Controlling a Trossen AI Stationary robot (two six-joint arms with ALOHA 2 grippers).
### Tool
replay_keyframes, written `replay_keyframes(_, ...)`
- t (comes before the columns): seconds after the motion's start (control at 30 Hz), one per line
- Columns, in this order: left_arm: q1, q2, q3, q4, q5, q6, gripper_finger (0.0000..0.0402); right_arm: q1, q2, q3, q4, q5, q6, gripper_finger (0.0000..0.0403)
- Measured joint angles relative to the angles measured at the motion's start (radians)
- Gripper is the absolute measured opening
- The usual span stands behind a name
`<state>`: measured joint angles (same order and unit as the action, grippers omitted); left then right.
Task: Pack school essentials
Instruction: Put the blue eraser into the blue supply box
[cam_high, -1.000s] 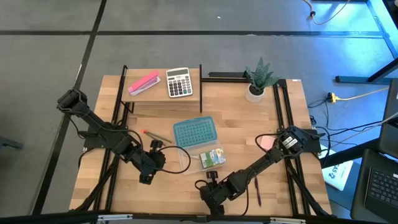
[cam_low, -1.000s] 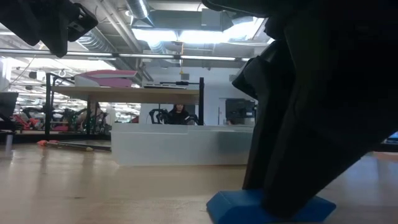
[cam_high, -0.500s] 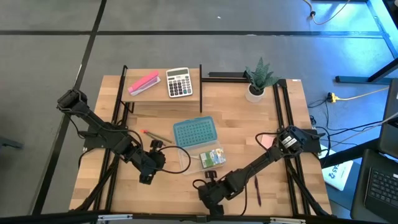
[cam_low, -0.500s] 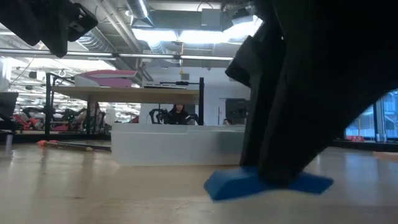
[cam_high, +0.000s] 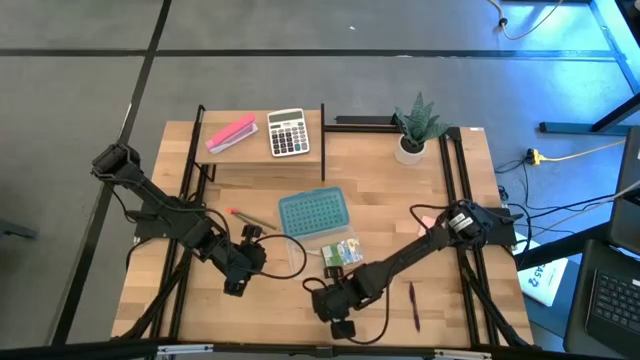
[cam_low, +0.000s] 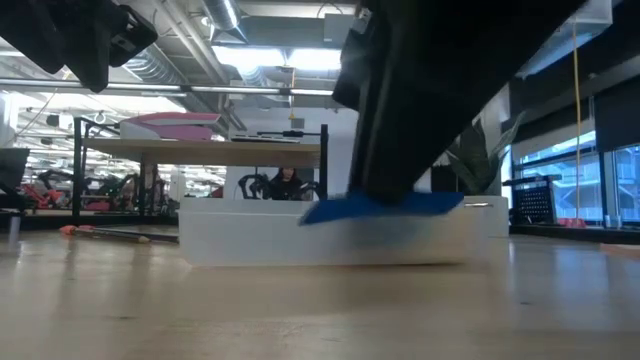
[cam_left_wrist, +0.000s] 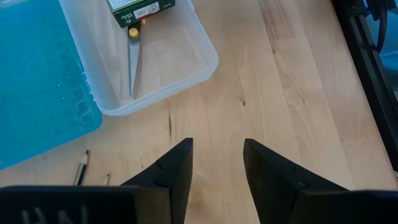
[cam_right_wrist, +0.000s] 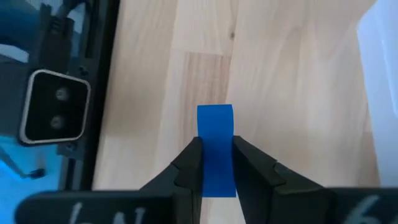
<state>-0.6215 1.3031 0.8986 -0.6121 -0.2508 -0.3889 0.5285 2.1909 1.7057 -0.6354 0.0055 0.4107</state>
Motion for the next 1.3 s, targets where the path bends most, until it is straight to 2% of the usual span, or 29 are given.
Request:
replay_keyframes(0.3,0.0,0.0,0.0,0.0,0.0,0.0,0.0135,-0.008,-0.001,0.002,-0.007,-0.021,0.005,0.0076)
replay_keyframes(0.87,0.0,0.0,0.0,0.0,0.001,0.026,0.0135,-0.034,-0.001,0.142,-0.163,-0.026,0.024,0.0076)
replay_keyframes(1.3,-0.001,0.0,0.0,-0.005,0.008,0.045,0.0135,-0.133,-0.001,0.311,-0.409,0.054,-0.165,0.0076)
